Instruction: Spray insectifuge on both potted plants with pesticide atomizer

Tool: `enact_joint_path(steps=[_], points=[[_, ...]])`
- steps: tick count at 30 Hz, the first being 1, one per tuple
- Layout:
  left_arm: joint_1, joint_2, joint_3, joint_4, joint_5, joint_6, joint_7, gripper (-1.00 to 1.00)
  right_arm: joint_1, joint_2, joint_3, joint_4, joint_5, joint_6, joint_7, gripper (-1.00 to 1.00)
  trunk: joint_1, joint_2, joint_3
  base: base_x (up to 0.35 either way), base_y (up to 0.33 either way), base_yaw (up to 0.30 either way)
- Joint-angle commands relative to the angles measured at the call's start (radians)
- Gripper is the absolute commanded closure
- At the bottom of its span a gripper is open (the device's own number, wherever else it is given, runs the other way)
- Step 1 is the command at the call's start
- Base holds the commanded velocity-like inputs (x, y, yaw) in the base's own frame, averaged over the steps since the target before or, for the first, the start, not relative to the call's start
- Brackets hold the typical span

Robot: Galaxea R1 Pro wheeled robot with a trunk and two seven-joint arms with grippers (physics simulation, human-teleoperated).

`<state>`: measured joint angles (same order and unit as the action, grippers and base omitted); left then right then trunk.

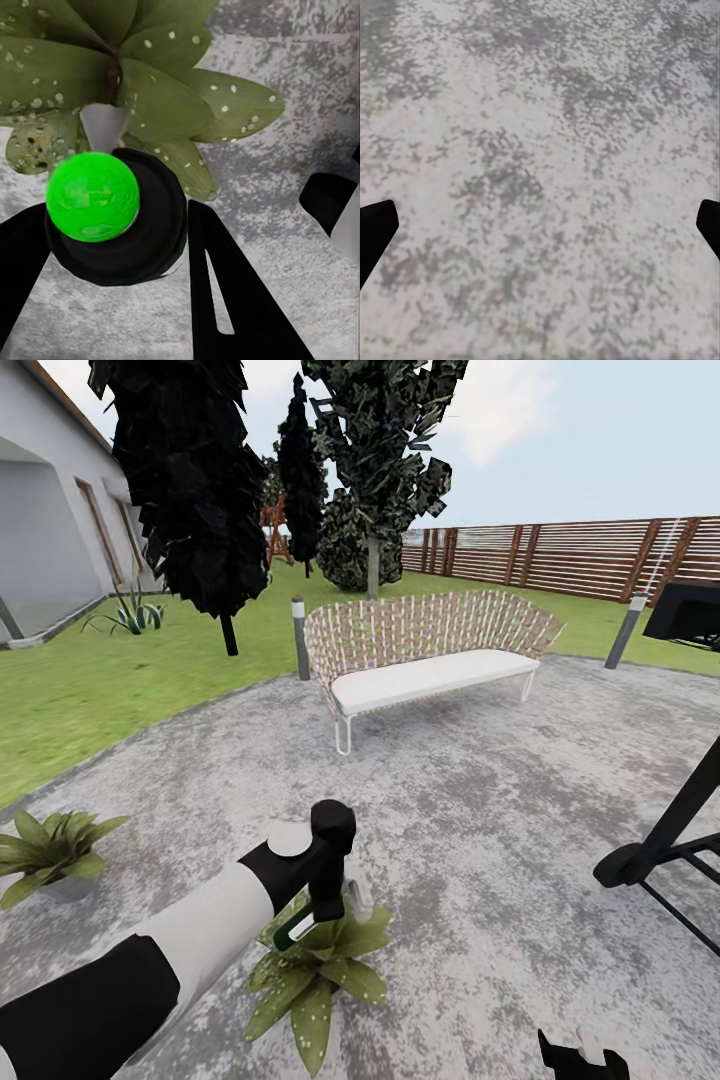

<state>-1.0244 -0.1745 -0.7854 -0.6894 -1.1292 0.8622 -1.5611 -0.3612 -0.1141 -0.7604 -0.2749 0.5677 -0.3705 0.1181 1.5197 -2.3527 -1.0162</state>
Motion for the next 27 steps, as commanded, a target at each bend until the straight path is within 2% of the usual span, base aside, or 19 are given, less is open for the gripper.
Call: enact_joint_path(steps=[1,4,9,11,27], points=[[0.000,0.000,-0.002,0.002,-0.009,0.011,-0.010,1.00,-0.001,0.000,-0.009,0.000,0.003,-0.004,0.008,-1.00,0.000,0.000,-0.001,0.000,0.000,0.000],[0.012,0.000,-0.006,0.006,-0.011,0.011,-0.010,1.00,-0.001,0.000,-0.009,0.000,0.003,-0.004,0.008,-1.00,0.000,0.000,-0.001,0.000,0.000,0.000],[0.030,0.000,-0.071,0.008,-0.010,0.013,-0.010,1.00,-0.001,0.000,-0.009,0.000,0.003,-0.004,0.008,-1.00,0.000,0.000,-0.001,0.000,0.000,0.000],[0.031,0.000,-0.080,0.007,-0.007,0.014,-0.010,1.00,-0.001,0.000,-0.008,0.000,0.003,-0.004,0.008,-1.00,0.000,0.000,-0.001,0.000,0.000,0.000],[0.032,0.000,-0.079,0.000,0.002,0.024,-0.010,1.00,-0.001,0.001,-0.008,0.000,0.003,-0.004,0.008,-1.00,0.000,0.000,-0.001,0.002,0.002,0.000]])
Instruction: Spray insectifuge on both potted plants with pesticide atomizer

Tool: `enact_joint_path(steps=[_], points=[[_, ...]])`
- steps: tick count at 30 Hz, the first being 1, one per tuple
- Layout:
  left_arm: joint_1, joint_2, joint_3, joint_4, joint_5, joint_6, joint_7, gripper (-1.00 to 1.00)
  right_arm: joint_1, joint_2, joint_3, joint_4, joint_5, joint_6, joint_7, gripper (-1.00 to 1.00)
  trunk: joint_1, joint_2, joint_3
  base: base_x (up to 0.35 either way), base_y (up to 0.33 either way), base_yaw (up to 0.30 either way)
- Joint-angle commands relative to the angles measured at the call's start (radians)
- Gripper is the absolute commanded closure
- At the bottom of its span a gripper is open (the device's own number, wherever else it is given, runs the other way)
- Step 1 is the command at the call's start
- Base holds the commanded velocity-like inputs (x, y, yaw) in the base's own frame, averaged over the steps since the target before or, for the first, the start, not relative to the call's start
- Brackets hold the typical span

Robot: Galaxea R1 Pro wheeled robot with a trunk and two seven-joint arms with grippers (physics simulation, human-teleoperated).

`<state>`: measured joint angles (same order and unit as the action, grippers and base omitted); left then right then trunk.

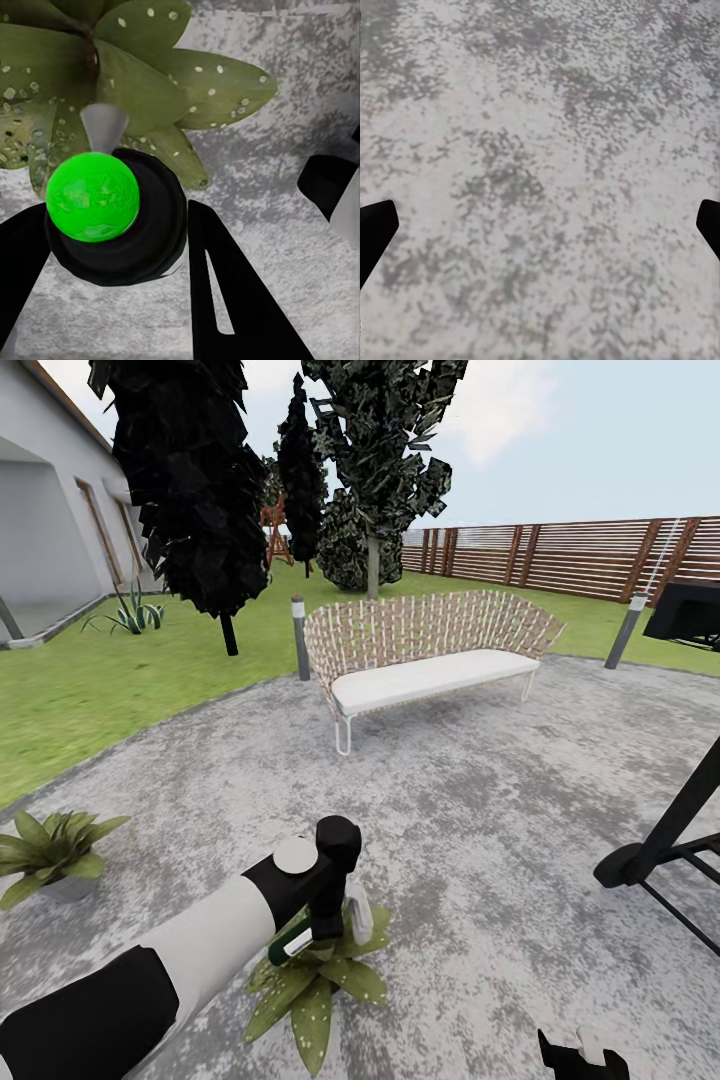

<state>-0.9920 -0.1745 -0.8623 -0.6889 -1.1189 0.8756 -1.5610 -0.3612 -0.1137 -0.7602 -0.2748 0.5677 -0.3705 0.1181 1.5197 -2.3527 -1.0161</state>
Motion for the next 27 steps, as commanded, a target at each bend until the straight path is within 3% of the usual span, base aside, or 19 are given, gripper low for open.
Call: enact_joint_path(steps=[1,7,11,27], points=[[0.000,0.000,-0.002,0.000,-0.009,0.011,-0.010,1.00,-0.001,0.000,-0.008,0.000,0.003,-0.004,0.008,-1.00,0.000,0.000,-0.001,0.082,0.088,0.000],[0.005,0.000,-0.001,-0.001,-0.008,0.011,-0.010,1.00,-0.001,0.000,-0.008,0.000,0.003,-0.004,0.008,-1.00,0.000,0.000,-0.001,0.121,0.128,0.000],[0.006,0.001,-0.004,0.006,0.047,0.000,-0.010,1.00,-0.001,0.000,-0.008,0.000,0.003,-0.004,0.008,-1.00,0.000,0.000,-0.001,0.007,0.007,0.000],[0.004,0.000,-0.007,-0.001,0.051,0.000,-0.010,1.00,-0.001,0.000,-0.008,0.000,0.003,-0.004,0.008,-1.00,0.000,0.000,-0.001,0.018,0.018,0.000]])
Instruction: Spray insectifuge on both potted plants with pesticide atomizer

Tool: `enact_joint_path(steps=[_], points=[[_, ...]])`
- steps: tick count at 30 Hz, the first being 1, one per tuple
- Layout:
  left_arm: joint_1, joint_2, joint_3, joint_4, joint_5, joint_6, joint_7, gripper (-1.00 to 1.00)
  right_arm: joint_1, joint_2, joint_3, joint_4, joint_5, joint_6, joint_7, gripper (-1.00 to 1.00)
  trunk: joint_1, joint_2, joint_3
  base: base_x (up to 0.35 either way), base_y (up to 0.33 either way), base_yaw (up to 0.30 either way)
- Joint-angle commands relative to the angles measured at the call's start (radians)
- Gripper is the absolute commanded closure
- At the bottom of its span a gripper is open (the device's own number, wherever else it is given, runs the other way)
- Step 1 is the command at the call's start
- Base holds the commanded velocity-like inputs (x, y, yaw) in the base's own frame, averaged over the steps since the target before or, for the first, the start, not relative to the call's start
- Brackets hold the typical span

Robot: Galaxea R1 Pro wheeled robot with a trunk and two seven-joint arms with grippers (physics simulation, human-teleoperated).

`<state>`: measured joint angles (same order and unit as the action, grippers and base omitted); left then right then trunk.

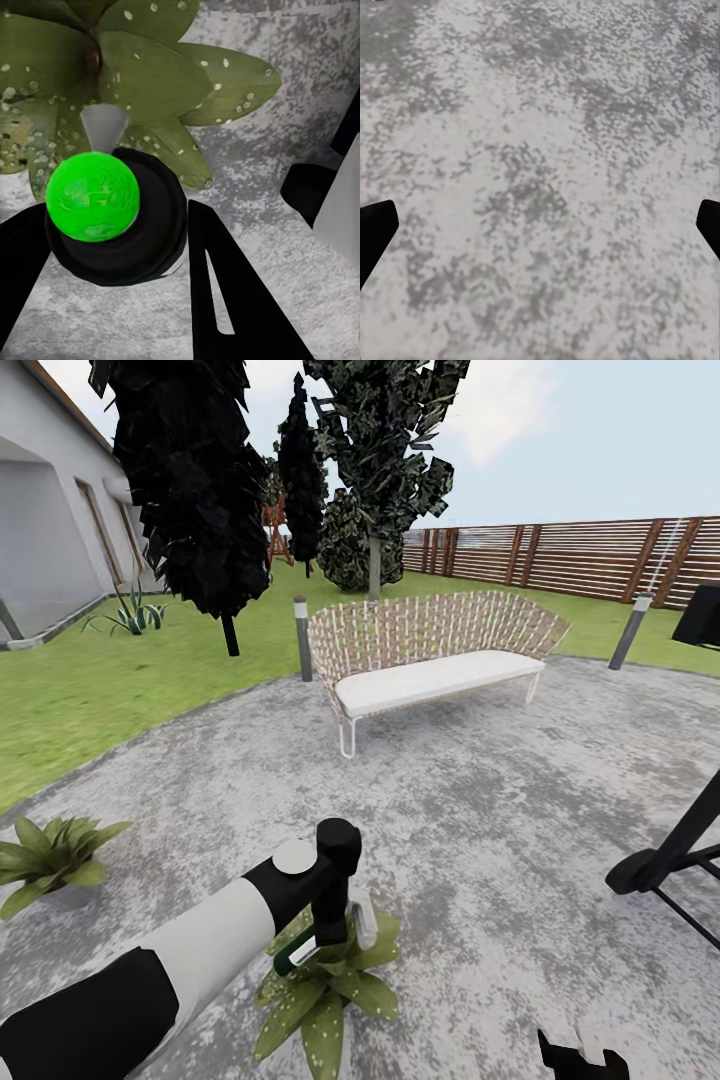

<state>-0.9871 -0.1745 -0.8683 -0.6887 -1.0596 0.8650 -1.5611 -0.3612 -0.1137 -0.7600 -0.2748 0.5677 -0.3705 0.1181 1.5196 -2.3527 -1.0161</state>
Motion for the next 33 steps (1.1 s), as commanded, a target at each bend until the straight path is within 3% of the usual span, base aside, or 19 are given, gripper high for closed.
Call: enact_joint_path(steps=[1,11,18,23,26,27,33], points=[[-0.001,0.000,-0.001,-0.001,-0.010,0.011,-0.010,1.00,-0.001,0.000,-0.009,0.000,0.003,-0.004,0.008,-1.00,0.000,0.000,-0.001,0.016,0.017,0.000],[-0.062,0.000,0.004,-0.076,-0.005,0.020,-0.010,1.00,-0.001,0.000,-0.009,0.000,0.003,-0.004,0.008,-1.00,0.000,0.000,-0.001,0.002,0.002,0.000],[-0.049,0.003,0.008,-0.065,-0.009,0.022,-0.010,1.00,-0.001,0.000,-0.009,0.000,0.003,-0.004,0.008,-1.00,0.000,0.000,-0.001,0.000,0.000,0.000],[0.018,0.003,0.009,-0.064,-0.003,0.022,-0.010,1.00,-0.001,0.000,-0.009,0.000,0.002,-0.004,0.008,-1.00,0.000,0.000,-0.001,0.000,0.000,0.000],[0.028,0.004,0.052,-0.064,0.003,0.023,-0.010,1.00,-0.001,0.001,-0.008,0.000,0.003,-0.004,0.009,-1.00,0.000,0.000,-0.001,0.000,0.000,0.000],[0.028,0.004,0.096,-0.066,0.003,0.023,-0.010,1.00,-0.001,0.000,-0.008,0.000,0.003,-0.004,0.009,-1.00,0.000,0.000,-0.001,0.026,0.000,0.000],[0.028,0.004,0.098,-0.067,0.003,0.023,-0.010,1.00,-0.001,0.000,-0.008,0.000,0.003,-0.004,0.008,-1.00,0.000,0.000,-0.001,0.160,-0.196,0.000]])
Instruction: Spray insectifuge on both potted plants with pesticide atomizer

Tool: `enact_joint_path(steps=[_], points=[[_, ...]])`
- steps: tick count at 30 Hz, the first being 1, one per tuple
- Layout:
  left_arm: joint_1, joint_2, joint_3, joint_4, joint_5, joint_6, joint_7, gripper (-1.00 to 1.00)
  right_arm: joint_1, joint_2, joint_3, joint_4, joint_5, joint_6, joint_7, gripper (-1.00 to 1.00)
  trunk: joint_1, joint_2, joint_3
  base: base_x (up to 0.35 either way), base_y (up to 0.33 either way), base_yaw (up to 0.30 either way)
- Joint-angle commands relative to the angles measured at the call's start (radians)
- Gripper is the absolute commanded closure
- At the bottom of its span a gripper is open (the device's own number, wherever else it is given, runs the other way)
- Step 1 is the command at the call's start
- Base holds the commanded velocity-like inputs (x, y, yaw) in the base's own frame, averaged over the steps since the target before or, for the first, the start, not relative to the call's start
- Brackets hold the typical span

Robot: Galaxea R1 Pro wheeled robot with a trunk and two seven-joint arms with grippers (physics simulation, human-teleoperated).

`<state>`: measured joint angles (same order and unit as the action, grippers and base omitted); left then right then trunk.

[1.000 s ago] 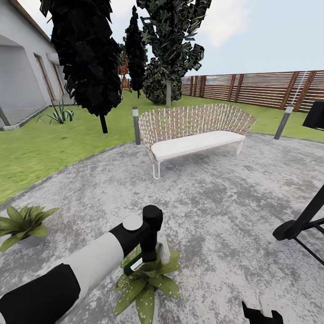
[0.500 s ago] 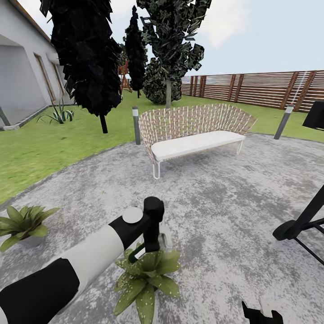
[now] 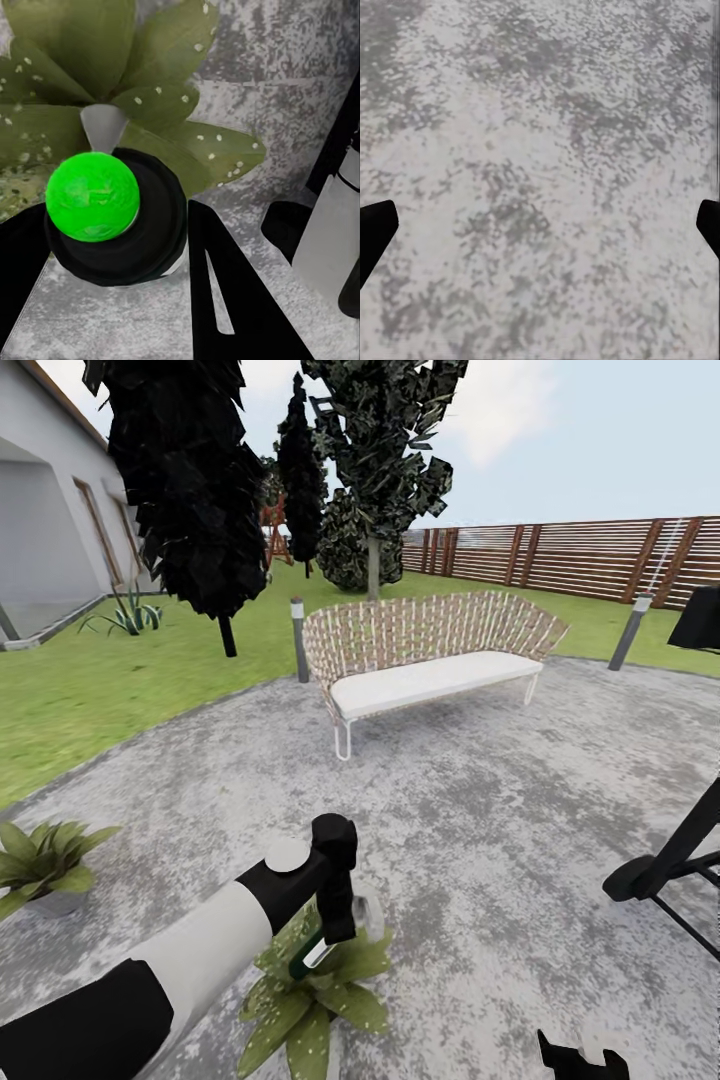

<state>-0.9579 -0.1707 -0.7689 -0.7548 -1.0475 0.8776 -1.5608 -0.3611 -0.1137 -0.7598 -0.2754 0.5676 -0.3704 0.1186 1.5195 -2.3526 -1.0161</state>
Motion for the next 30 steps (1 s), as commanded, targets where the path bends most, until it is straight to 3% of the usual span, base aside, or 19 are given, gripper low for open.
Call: enact_joint_path(steps=[1,6,16,30], points=[[-0.001,0.000,-0.001,-0.001,-0.009,0.011,-0.010,1.00,-0.001,0.000,-0.009,0.001,0.003,-0.004,0.008,-1.00,0.000,0.000,-0.001,0.062,-0.262,0.000],[-0.001,-0.001,-0.001,-0.003,-0.010,0.011,-0.010,1.00,-0.001,0.000,-0.009,0.001,0.003,-0.004,0.007,-1.00,0.000,0.000,-0.001,-0.004,-0.270,0.060],[-0.001,0.000,-0.003,-0.006,-0.011,0.012,-0.010,1.00,-0.001,0.000,-0.009,0.001,0.003,-0.004,0.007,-1.00,0.000,0.000,-0.001,-0.126,-0.255,0.251],[-0.001,0.000,-0.001,0.000,-0.012,0.012,-0.010,1.00,-0.001,0.002,-0.009,0.001,0.002,-0.004,0.008,-1.00,0.000,0.000,-0.001,-0.035,-0.267,0.009]])
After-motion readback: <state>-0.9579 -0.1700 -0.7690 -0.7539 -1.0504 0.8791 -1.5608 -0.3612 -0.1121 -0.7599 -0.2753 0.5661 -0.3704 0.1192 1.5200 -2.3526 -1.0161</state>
